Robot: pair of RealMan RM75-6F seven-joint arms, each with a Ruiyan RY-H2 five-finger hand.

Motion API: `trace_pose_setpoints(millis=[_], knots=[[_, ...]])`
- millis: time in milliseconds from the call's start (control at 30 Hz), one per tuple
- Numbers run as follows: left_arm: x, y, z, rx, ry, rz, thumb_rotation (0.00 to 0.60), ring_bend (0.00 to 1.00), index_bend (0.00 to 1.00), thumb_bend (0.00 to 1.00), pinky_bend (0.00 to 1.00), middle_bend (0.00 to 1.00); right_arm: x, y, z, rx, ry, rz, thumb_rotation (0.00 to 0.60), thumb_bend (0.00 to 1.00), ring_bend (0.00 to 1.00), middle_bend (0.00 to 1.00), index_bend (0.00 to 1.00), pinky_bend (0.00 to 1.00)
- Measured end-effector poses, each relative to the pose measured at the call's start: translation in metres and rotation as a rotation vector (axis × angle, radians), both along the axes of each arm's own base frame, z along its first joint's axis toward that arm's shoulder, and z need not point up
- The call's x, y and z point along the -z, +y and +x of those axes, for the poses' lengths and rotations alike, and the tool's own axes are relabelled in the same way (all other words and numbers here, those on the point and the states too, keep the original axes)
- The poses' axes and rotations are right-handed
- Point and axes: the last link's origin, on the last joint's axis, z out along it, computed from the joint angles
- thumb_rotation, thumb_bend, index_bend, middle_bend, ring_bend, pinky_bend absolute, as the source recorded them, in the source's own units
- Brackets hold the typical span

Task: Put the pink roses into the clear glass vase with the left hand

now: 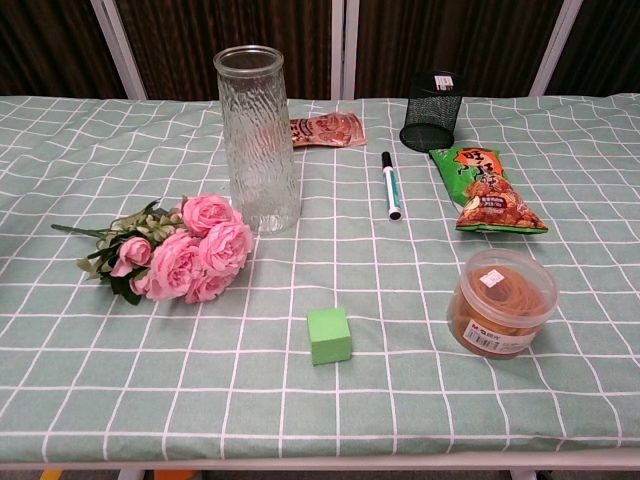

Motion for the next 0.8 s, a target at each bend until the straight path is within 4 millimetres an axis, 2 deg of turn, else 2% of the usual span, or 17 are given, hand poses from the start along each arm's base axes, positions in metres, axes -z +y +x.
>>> trace_pose_setpoints(millis=[167, 433, 800], knots=[[0.016, 0.006, 0.012, 0.057, -0.03, -0.082, 0.6, 0.06, 0.14, 0.0, 0.14, 0.05, -0.003, -0.002, 0.002, -0.009, 0.015, -0.008, 0.6, 0.1, 0.0, 0.0, 0.0, 0.0], [0.057, 0.023, 0.04, 0.155, -0.071, -0.213, 0.6, 0.06, 0.14, 0.0, 0.14, 0.05, -0.008, -0.007, 0.006, -0.011, 0.015, -0.021, 0.6, 0.1, 0.0, 0.0, 0.0, 0.0], [0.099, 0.047, 0.062, 0.158, -0.064, -0.338, 0.6, 0.0, 0.1, 0.0, 0.11, 0.0, -0.007, -0.008, 0.003, -0.002, 0.009, -0.015, 0.6, 0.1, 0.0, 0.0, 0.0, 0.0]])
